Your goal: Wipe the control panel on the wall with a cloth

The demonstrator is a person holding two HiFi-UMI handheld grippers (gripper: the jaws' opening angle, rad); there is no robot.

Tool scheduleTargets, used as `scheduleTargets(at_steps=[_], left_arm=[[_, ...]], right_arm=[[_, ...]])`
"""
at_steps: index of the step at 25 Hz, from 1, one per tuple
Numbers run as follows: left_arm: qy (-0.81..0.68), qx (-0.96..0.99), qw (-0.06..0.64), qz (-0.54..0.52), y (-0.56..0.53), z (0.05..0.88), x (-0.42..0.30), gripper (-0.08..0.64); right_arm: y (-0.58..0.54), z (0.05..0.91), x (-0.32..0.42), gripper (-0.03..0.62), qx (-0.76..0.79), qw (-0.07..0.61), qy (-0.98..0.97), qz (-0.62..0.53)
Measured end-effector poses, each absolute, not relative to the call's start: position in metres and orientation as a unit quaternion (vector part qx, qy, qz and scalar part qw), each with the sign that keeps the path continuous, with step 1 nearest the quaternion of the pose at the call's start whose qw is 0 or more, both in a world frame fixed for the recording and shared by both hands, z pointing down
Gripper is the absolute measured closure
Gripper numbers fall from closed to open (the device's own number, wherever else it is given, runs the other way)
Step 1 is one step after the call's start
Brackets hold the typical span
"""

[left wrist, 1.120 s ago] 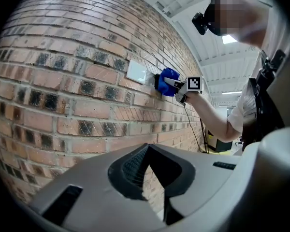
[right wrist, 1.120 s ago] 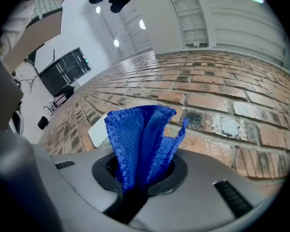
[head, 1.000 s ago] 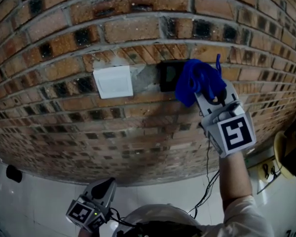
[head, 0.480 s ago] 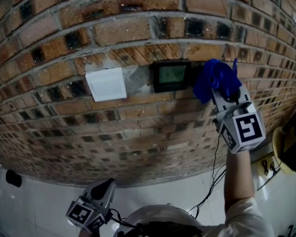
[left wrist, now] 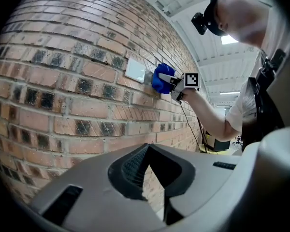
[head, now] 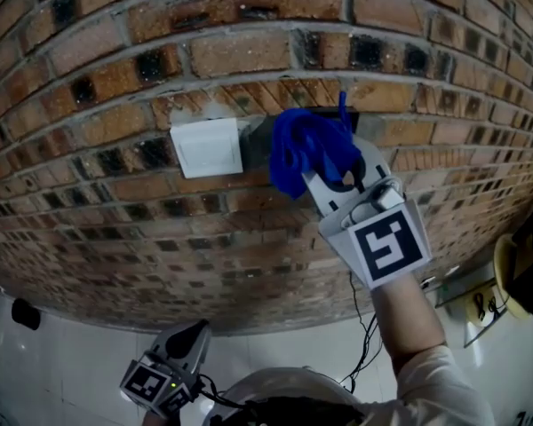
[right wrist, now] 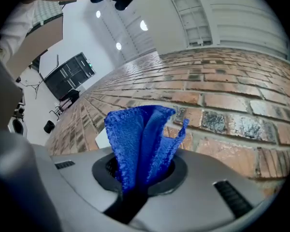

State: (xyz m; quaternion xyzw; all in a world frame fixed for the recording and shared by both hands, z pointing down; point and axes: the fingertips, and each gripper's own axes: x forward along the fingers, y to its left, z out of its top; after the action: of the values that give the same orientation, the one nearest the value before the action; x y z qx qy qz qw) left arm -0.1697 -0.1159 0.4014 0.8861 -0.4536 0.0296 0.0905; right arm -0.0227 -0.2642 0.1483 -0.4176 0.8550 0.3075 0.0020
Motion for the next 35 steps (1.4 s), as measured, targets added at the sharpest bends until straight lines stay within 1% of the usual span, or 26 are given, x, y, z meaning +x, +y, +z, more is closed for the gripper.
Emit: scheduleTargets(at_steps=[2, 5, 9, 15, 20, 23, 26, 31, 35], left_arm=[[-0.457, 0.884, 0.093, 0.029, -0.115, 0.403, -0.172, 0.557], [-0.459, 0.883, 0.096, 0.031, -0.116, 0.404, -0.174, 0.557], [-0.450, 0.887, 0.095, 0.032, -0.120, 0.405, -0.167, 0.557], [-0.432, 0.897, 0.093, 0.035, -0.126, 0.406, -0.150, 0.557], [-0.427, 0.899, 0.092, 0.036, -0.128, 0.407, -0.145, 0.557], [-0.429, 0.898, 0.093, 0.037, -0.128, 0.407, -0.146, 0.557], [-0.433, 0.896, 0.093, 0.037, -0.128, 0.407, -0.149, 0.557], [-0.440, 0.892, 0.095, 0.034, -0.125, 0.406, -0.155, 0.557], [-0.448, 0.889, 0.095, 0.032, -0.123, 0.406, -0.161, 0.557]], right_arm=[[-0.266, 0.147, -0.027, 0.503, -0.416, 0.009, 0.855, 0.308], [-0.266, 0.147, -0.014, 0.503, -0.430, 0.010, 0.850, 0.304], [-0.273, 0.148, 0.030, 0.503, -0.463, 0.006, 0.836, 0.293], [-0.281, 0.148, 0.097, 0.503, -0.515, -0.015, 0.795, 0.320], [-0.297, 0.162, 0.128, 0.503, -0.542, -0.018, 0.791, 0.283], [-0.283, 0.153, 0.113, 0.503, -0.529, 0.001, 0.798, 0.288], [-0.261, 0.146, 0.067, 0.503, -0.480, 0.019, 0.826, 0.296], [-0.252, 0.151, -0.008, 0.503, -0.407, 0.011, 0.861, 0.305], [-0.264, 0.153, -0.032, 0.503, -0.400, 0.006, 0.866, 0.300]])
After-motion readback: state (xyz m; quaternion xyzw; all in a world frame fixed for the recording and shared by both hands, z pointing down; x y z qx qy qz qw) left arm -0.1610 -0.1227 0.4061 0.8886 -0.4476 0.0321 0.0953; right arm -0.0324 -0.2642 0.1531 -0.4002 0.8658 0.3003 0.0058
